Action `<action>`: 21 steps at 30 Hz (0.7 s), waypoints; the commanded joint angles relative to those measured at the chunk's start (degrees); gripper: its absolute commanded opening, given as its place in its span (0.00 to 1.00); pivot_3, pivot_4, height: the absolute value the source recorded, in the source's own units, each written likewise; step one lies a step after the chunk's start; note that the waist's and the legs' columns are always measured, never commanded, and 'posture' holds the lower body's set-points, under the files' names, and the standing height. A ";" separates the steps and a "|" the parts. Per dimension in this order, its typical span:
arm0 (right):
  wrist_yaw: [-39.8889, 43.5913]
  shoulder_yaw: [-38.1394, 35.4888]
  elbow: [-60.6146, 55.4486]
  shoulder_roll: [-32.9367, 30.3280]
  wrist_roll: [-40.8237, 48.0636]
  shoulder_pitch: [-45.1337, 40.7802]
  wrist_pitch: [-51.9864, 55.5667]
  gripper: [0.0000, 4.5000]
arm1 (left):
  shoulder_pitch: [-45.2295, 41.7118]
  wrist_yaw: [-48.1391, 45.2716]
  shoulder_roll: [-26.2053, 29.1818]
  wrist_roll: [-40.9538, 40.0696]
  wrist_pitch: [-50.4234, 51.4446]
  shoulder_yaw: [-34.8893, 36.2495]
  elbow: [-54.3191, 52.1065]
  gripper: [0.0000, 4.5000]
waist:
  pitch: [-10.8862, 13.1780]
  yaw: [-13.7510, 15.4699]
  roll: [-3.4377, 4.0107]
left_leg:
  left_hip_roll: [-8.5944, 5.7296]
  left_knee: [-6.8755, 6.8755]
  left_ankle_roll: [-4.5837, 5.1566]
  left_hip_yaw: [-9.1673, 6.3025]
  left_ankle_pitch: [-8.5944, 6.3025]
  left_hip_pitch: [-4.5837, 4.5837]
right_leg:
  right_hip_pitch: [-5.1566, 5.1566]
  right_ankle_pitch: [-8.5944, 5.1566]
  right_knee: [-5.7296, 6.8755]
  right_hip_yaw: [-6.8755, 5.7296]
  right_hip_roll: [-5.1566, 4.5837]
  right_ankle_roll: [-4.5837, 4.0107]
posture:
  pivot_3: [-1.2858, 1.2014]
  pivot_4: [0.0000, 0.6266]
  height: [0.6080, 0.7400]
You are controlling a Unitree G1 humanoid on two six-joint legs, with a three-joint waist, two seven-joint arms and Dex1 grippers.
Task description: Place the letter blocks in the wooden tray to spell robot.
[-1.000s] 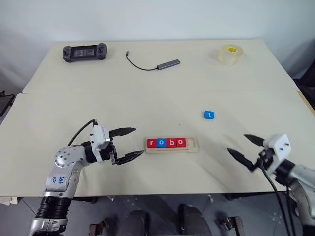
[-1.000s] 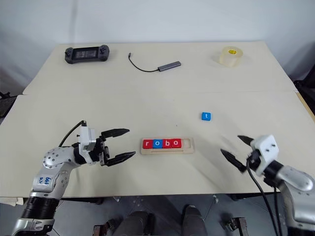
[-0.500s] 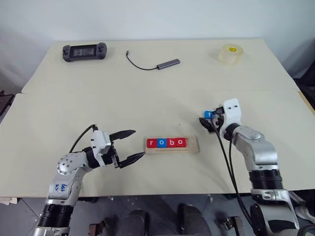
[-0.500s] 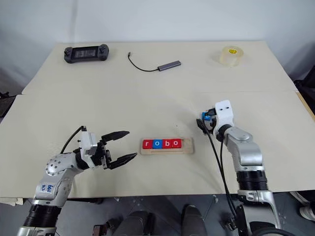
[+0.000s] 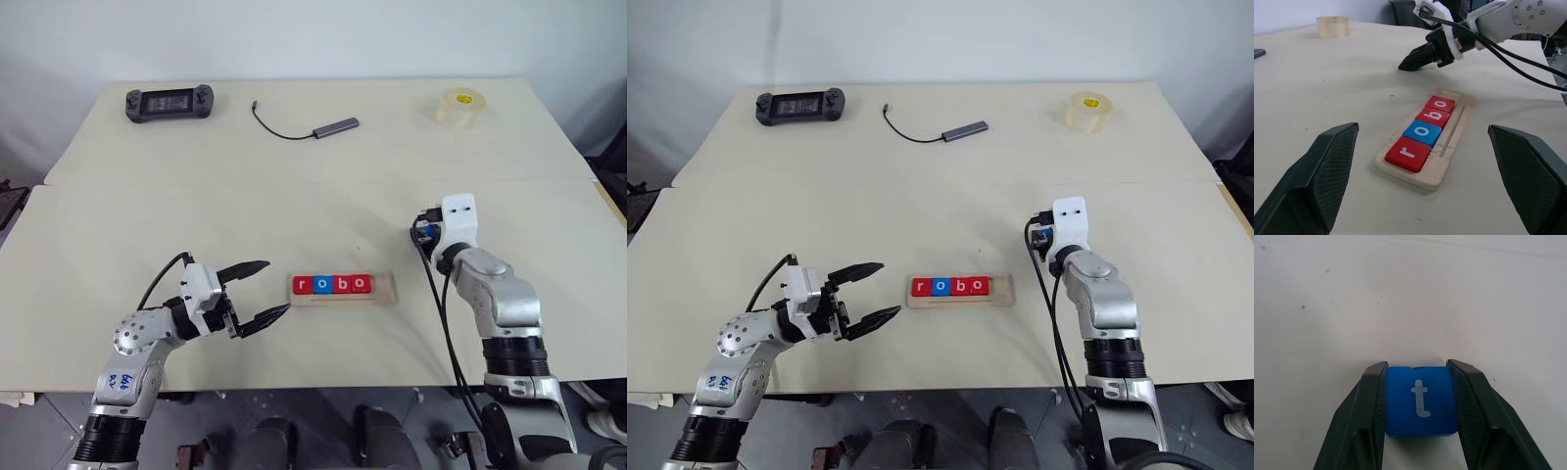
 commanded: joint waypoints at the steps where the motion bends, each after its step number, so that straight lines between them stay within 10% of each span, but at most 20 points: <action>1: 0.37 -2.23 -12.41 -1.78 1.63 4.73 5.32 0.33 | -0.61 0.00 -0.97 0.02 -0.64 -0.89 -0.72 1.00 | 0.00 0.14 0.00 | -0.01 0.00 0.00 0.00 0.00 -0.02 | -0.01 0.00 0.00 0.00 -0.01 0.00 | 0.52 0.24 1.00; 13: -1.26 -6.08 -39.80 3.16 5.96 26.89 12.22 0.33 | -3.15 -2.14 -0.95 -0.35 -0.67 -0.86 3.53 1.00 | 0.00 0.00 0.00 | 0.02 -0.05 0.00 0.08 0.00 0.03 | -0.04 0.00 0.01 0.16 0.05 0.00 | 0.52 0.24 1.00; 21: 0.42 -3.46 -35.68 3.18 5.35 27.76 6.65 0.93 | -2.91 -2.68 -0.98 -0.52 -0.47 -0.86 3.31 1.00 | 0.00 -0.02 0.00 | 0.01 -0.05 0.00 0.13 -0.01 0.05 | -0.08 0.00 0.04 0.26 0.07 0.00 | 0.52 0.24 1.00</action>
